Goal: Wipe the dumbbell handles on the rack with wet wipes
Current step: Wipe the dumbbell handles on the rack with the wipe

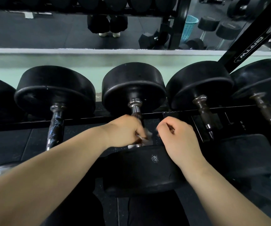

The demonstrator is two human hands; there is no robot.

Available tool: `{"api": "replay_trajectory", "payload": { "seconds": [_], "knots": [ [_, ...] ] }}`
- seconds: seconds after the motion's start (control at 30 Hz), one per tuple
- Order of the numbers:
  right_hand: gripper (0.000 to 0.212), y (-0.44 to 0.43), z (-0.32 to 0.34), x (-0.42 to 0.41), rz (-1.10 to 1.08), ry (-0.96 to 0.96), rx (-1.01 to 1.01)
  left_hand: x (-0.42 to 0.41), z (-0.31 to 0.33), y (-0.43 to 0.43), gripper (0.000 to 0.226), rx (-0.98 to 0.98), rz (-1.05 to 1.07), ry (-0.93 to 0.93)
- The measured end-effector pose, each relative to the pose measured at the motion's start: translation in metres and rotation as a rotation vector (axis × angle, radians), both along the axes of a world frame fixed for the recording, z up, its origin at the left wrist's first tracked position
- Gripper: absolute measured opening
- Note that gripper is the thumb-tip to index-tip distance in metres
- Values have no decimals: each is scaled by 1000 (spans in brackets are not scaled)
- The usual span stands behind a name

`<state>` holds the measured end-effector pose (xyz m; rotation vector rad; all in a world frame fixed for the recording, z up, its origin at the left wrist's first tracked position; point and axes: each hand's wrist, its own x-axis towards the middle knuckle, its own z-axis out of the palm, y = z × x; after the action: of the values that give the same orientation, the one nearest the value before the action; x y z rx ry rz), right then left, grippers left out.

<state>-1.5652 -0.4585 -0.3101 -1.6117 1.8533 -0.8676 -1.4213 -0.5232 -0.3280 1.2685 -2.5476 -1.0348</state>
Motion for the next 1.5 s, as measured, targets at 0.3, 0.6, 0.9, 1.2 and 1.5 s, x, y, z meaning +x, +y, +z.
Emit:
{"api": "replay_trajectory", "payload": {
  "seconds": [0.3,0.6,0.9,1.2,1.5],
  "knots": [
    [39,-3,4,3,104,-47,-13,34,47,17,28,165,450,367],
    [10,-33,49,70,697,-20,107,88,52,59,30,-51,734,509],
    [21,-61,41,145,684,164,57,154,18,117,18,-463,1040,269],
    [27,-75,13,193,857,665,-693,163,4,117,14,-420,1046,392],
    [20,-87,-14,186,708,406,-79,163,2,117,16,-380,1035,403]
  ]
}}
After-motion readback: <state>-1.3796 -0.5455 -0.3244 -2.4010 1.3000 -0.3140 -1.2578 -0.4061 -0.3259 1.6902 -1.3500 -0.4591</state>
